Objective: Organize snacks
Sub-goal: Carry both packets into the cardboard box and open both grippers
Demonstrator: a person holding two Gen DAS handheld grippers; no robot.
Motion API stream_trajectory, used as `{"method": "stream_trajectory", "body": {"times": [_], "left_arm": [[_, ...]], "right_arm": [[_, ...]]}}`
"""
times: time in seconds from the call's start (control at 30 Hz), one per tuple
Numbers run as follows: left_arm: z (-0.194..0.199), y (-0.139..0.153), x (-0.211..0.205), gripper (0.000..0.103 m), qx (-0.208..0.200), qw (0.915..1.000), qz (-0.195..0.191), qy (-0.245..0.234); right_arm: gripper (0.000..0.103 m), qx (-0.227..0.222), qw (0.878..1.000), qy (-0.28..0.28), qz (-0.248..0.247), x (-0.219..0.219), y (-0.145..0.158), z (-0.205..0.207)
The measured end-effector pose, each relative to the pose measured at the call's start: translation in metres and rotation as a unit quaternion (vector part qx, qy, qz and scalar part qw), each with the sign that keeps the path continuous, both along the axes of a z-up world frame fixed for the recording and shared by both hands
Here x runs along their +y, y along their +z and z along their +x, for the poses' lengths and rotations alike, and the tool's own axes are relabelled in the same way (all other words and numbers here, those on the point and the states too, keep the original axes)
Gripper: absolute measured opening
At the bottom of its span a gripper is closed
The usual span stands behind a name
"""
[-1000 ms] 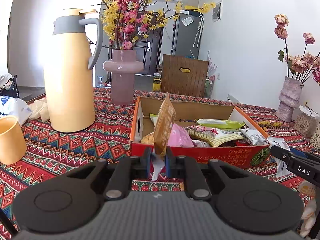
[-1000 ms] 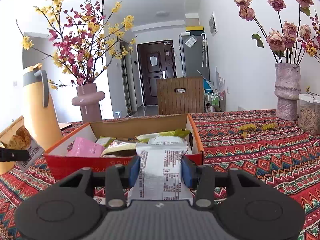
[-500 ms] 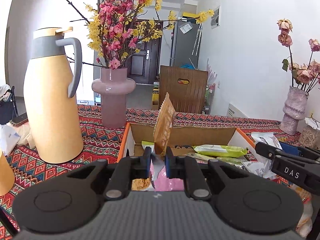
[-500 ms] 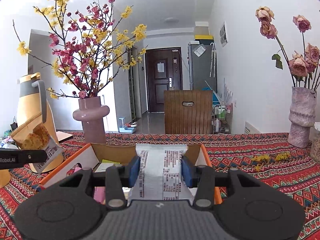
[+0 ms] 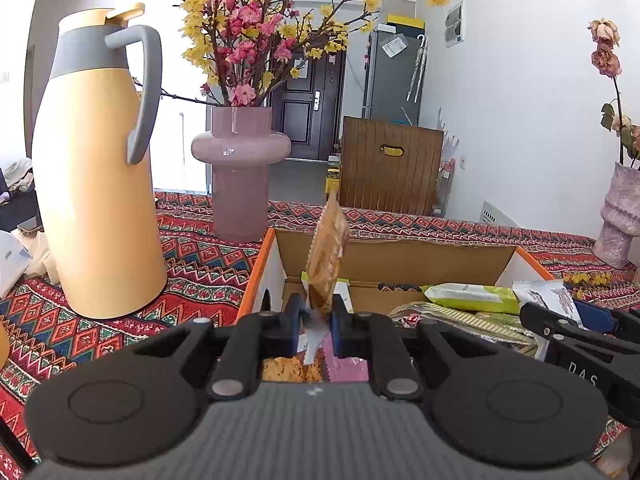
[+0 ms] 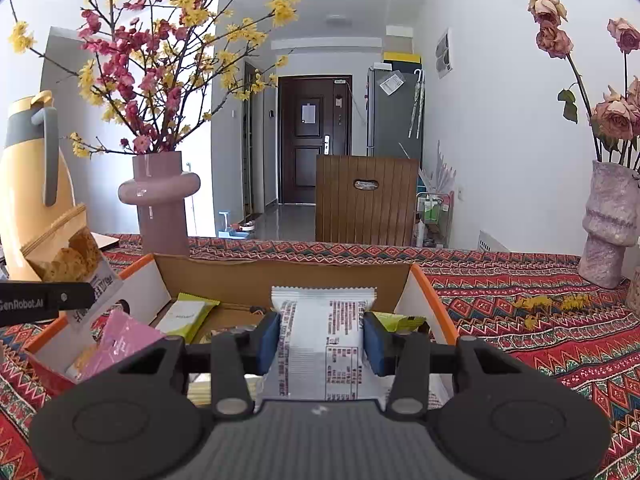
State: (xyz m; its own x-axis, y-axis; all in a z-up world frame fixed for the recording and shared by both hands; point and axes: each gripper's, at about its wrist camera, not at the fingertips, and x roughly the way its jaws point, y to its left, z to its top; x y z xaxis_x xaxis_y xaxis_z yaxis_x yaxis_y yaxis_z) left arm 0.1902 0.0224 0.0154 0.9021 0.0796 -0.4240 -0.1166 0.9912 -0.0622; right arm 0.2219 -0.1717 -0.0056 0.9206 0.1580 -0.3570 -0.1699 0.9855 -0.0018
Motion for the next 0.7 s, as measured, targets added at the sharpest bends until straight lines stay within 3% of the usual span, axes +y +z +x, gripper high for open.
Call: {"method": "stream_trajectory", "body": {"times": [0.03,0.1,0.13,0.17,0.27,0.7], "left_arm": [[-0.001,0.0,0.0,0.02,0.0,1.0,-0.001,0.0],[-0.003,0.0,0.002,0.032,-0.003,1.0,-0.005,0.0],[-0.005,0.001,0.002,0.048,-0.007,1.0,-0.006,0.003],[-0.006,0.002,0.003,0.071,-0.011,0.9999,-0.008,0.009],[-0.012,0.005,0.004,0.1,-0.031,0.9991,-0.004,0.03],[-0.024,0.021,0.006,0.103,-0.037,0.9976,-0.005,0.058]], "right_arm": [[0.044,0.0,1.0,-0.001,-0.001,0.0,0.0,-0.001],[0.059,-0.002,1.0,-0.001,0.003,-0.002,0.001,-0.004],[0.064,-0.007,1.0,-0.003,0.005,-0.004,0.002,-0.007],[0.075,-0.012,1.0,-0.007,0.007,-0.006,0.004,-0.01],[0.1,-0.022,0.999,-0.017,0.018,-0.013,0.007,-0.015],[0.103,-0.024,0.999,-0.036,0.031,-0.022,0.014,-0.022]]}}
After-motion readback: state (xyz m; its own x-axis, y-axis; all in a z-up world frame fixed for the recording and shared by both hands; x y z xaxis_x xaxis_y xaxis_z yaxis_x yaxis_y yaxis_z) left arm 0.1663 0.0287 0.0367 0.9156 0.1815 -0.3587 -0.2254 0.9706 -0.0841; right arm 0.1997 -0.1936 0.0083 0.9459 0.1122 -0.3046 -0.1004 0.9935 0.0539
